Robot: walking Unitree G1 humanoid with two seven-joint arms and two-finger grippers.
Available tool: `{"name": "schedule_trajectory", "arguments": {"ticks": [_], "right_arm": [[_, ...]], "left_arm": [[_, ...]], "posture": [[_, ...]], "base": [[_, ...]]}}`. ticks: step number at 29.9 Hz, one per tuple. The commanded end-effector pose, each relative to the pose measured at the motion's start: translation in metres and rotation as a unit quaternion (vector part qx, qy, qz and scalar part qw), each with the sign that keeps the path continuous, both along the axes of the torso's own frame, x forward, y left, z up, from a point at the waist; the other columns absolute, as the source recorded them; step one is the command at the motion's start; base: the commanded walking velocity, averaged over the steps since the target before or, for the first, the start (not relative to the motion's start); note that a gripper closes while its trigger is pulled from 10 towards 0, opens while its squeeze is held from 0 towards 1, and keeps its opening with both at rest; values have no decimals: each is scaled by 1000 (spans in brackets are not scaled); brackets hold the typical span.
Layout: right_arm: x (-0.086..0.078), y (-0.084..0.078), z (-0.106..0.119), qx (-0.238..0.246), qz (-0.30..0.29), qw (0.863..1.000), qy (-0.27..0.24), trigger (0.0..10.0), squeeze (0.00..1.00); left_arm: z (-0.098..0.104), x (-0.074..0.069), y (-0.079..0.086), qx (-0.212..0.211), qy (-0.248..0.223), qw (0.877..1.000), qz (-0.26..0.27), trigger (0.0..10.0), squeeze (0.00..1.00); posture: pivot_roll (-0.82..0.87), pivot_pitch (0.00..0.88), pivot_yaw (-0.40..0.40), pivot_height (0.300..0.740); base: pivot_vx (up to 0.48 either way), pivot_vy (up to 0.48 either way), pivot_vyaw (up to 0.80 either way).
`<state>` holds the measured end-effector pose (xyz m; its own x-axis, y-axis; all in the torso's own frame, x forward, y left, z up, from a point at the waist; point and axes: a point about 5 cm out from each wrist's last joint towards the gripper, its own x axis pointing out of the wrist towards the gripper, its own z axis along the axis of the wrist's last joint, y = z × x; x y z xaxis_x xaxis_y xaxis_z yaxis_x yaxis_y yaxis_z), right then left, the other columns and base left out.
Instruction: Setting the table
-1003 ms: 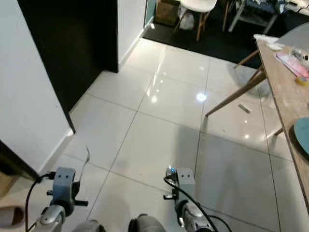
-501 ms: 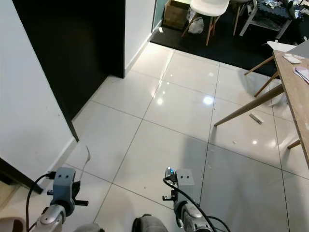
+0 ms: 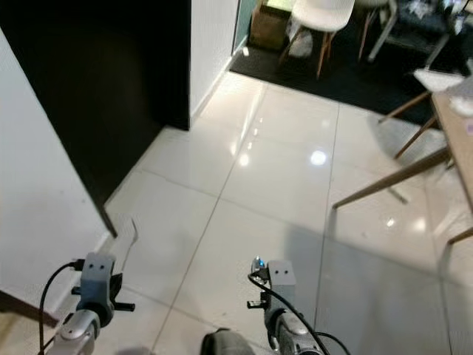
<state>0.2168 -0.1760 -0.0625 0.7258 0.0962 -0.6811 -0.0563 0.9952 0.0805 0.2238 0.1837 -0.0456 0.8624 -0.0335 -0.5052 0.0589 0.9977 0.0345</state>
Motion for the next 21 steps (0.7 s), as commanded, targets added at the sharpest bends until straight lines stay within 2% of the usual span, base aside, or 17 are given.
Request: {"name": "schedule_trajectory", "arguments": {"ticks": [1, 4, 16, 21], "right_arm": [[-5, 1, -3, 5, -8, 1000, 9, 10000, 0], [-5, 1, -4, 8, -15, 1000, 12, 10000, 0], [-6, -2, -4, 5, -18, 1000, 12, 10000, 0], [-6, 0, -4, 5, -16, 1000, 13, 10000, 0]], "left_arm": [[-4, -5, 2, 3, 13, 1000, 2, 10000, 0], [-4, -5, 2, 3, 12, 1000, 1, 10000, 0], [-5, -7, 2, 2, 15, 1000, 1, 10000, 0], [-5, -7, 3, 4, 14, 1000, 1, 10000, 0]], "posture": [[50, 59, -23, 740], [50, 60, -23, 740], [52, 57, -26, 740], [57, 57, -27, 740]], "base": [[371, 0, 0], [371, 0, 0], [371, 0, -773], [370, 0, 0]]}}
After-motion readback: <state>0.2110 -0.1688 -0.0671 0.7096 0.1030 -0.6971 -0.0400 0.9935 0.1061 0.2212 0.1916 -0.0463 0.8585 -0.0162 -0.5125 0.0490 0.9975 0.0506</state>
